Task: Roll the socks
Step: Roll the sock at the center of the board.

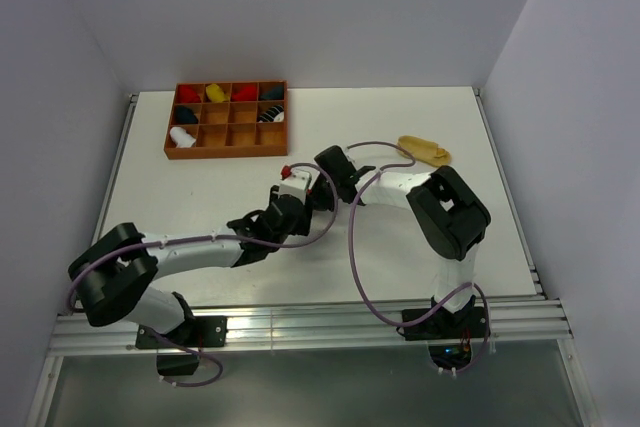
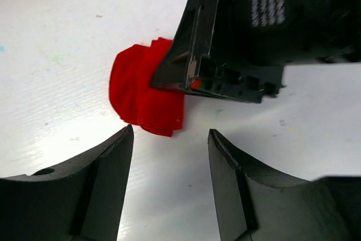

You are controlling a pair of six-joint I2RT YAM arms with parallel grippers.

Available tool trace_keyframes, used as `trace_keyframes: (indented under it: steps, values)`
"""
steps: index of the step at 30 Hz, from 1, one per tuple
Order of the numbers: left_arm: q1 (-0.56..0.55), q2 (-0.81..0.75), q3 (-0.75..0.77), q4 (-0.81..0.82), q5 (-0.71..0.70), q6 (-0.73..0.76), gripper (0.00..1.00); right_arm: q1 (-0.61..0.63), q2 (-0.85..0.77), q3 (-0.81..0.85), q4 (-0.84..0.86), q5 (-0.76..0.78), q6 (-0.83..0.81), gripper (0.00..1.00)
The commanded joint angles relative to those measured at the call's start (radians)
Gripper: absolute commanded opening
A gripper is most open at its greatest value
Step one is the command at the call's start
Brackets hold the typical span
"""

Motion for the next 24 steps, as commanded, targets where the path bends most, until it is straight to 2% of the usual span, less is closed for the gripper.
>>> trace_keyframes:
  steps: [1, 12, 21, 24]
  values:
    - [-0.047, 0.060, 0.015, 0.089, -0.128, 0.117, 0.60, 0.002, 0.040, 0.009, -0.107, -0.011, -0.028, 0.00]
    - [-0.069, 0.193, 0.023, 0.171, -0.153, 0.196, 0.58, 0.002, 0.031, 0.021, -0.104, -0.055, -0.033, 0.00]
    - [-0.070, 0.285, 0.062, 0.103, -0.135, 0.163, 0.56, -0.001, 0.013, 0.021, -0.097, -0.089, -0.025, 0.00]
    - [-0.071, 0.316, 0.081, 0.063, -0.141, 0.151, 0.51, -0.001, 0.011, 0.029, -0.097, -0.100, -0.028, 0.00]
